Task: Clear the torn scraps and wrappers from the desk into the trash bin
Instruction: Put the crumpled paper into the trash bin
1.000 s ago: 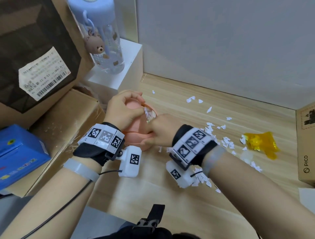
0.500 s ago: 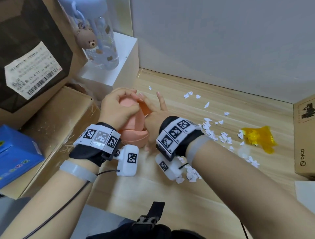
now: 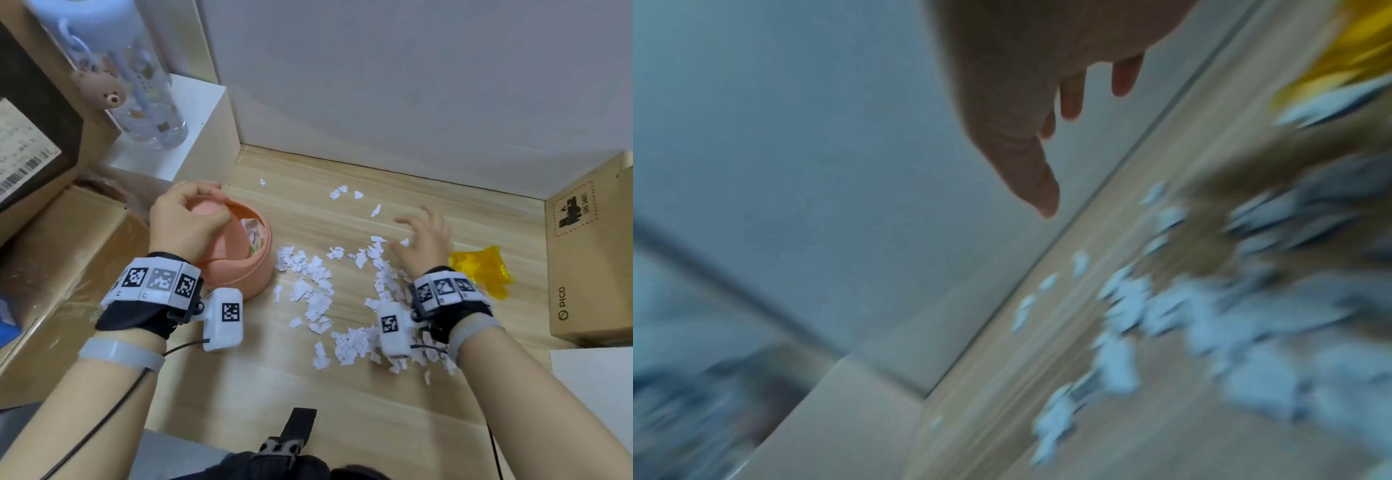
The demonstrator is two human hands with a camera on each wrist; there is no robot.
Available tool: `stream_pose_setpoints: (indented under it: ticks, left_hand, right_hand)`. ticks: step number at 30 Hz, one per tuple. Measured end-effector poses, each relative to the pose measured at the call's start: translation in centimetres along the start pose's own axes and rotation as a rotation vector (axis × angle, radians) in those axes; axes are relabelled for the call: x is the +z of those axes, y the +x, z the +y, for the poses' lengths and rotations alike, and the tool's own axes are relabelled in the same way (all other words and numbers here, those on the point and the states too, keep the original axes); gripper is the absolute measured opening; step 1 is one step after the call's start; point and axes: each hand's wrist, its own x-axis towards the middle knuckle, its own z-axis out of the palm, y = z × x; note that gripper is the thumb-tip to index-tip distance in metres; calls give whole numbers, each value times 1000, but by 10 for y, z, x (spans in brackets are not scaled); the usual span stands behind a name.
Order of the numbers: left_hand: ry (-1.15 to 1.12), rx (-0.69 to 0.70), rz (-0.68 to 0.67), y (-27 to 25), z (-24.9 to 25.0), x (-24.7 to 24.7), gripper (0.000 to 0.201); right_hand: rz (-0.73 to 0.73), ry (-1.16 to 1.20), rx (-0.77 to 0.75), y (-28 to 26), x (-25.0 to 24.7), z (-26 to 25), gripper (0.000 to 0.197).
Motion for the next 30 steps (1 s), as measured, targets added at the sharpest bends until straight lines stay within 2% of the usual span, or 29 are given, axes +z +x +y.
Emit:
stream_pose_setpoints:
  ticks: [3,5,8,10,15,18,20,23,26,28,30]
  left_hand:
    - [1,-22,20,-1,3,6,18]
    - [4,-29,27,-1,3,8,16]
    - [14,-28,41,-1,5,12,21]
    - [21,-20,49,-1,5,13,27]
    - [7,-26,46,-2,5,14,22]
    - [7,-30,48,-3,6,14,24]
    - [3,-36,47,-4,6,13,19]
    - [-11,-47,34,-4,7,13,16]
    - [-25,-56,30,-3,7,13,16]
    - [-41,-66,24,-3,7,12,16]
    - [-54,-72,17,-4,7,12,15]
  right_hand:
    - [34,-30,298,11,-17,56,57]
    - [8,-1,465,19,-30,88,66]
    - [-245,-14,603,27,-38,119,68]
    - [-352,-45,561,24,-32,128,62]
    - [-149,-53,363,2,-5,125,37]
    - [-62,24,284,0,4,118,39]
    - [-50,25,277,2,4,113,39]
    - [-19,50,359,6,0,104,36]
    - [71,194,399,7,-8,78,39]
    - [67,299,302,7,-12,48,38]
    - [-1,396,158,4,-13,8,37]
